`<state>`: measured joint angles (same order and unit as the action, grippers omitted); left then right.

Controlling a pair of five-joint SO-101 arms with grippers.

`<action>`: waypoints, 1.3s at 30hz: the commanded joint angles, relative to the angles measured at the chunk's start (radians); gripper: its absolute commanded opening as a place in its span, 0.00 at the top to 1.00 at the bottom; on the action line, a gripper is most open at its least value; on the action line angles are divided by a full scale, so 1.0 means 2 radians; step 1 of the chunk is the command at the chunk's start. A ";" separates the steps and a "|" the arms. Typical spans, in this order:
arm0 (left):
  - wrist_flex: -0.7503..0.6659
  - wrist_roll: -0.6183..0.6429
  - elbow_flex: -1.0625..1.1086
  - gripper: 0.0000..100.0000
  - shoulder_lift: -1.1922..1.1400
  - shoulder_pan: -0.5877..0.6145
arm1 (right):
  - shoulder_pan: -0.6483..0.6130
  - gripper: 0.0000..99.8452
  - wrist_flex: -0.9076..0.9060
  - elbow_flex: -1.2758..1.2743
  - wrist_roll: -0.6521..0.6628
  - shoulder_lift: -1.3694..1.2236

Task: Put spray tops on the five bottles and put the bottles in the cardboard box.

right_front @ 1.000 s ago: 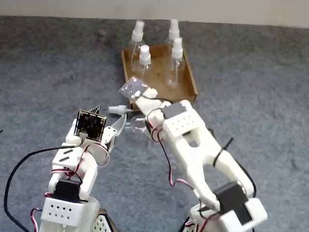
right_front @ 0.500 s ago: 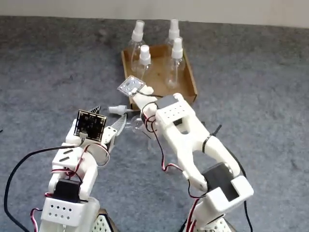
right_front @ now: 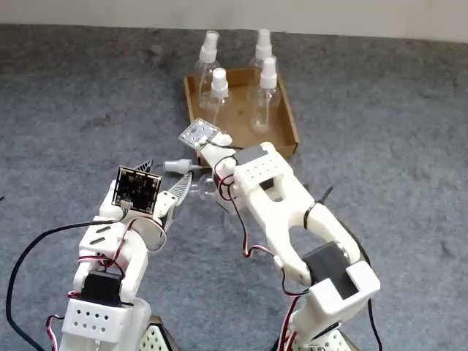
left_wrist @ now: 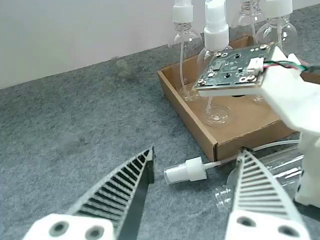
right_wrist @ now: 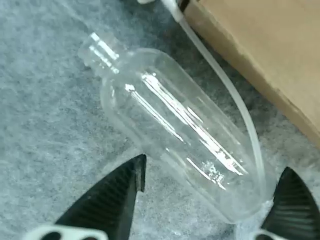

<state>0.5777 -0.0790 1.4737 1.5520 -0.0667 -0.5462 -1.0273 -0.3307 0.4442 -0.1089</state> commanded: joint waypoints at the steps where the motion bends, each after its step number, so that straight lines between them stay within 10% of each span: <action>1: -0.011 -0.005 -0.004 0.80 0.003 -0.007 | -0.020 0.65 0.002 0.029 0.015 0.007; 26: -0.011 -0.005 -0.003 0.80 0.003 -0.007 | -0.043 0.90 -0.002 -0.053 0.031 0.019; 39: -0.010 -0.004 -0.004 0.80 0.003 -0.007 | -0.004 0.91 -0.056 -0.257 0.055 0.286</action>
<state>0.5777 -0.0775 1.4722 1.5658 -0.0806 -0.5785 -1.0748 -0.7910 0.5148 0.3237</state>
